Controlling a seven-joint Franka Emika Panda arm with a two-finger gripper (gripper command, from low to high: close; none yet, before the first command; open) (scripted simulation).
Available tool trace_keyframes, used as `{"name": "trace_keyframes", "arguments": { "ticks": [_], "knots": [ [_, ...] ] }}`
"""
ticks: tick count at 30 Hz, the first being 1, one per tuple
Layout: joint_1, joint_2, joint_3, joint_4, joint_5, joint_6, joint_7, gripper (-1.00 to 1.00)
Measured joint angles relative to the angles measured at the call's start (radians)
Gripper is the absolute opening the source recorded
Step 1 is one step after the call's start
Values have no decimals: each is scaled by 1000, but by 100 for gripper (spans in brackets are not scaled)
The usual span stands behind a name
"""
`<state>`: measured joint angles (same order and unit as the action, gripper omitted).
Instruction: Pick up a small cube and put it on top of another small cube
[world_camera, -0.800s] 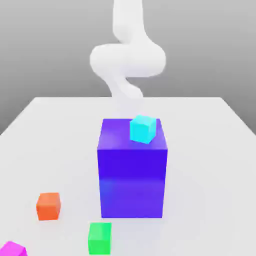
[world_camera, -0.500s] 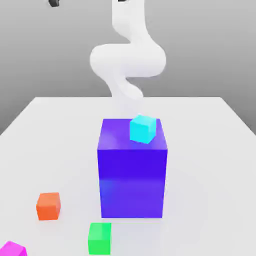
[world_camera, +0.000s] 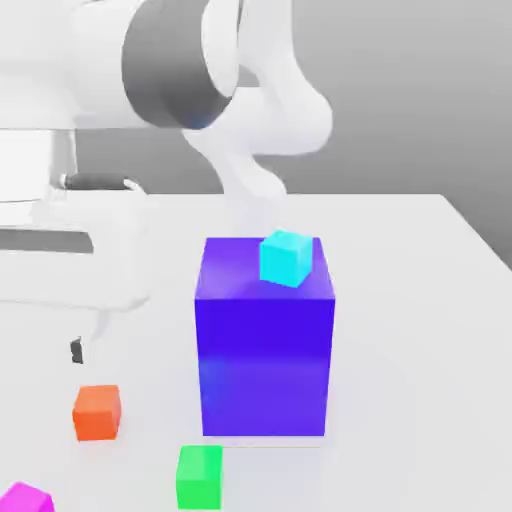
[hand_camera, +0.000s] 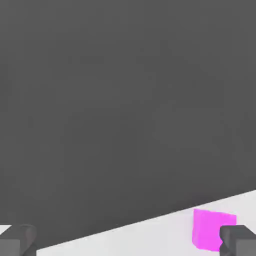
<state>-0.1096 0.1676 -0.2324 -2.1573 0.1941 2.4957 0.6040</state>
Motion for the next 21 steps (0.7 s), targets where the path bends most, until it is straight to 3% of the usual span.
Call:
{"name": "trace_keyframes", "arguments": {
  "ticks": [8, 12, 13, 21],
  "knots": [
    [-75, 284, -23, 42, 25, 66, -36, 0],
    [-115, 430, 16, 75, 67, 160, -67, 0],
    [-121, 450, 24, 80, 73, 175, -72, -100],
    [-114, 421, 14, 73, 64, 153, -66, -100]
  ]
}}
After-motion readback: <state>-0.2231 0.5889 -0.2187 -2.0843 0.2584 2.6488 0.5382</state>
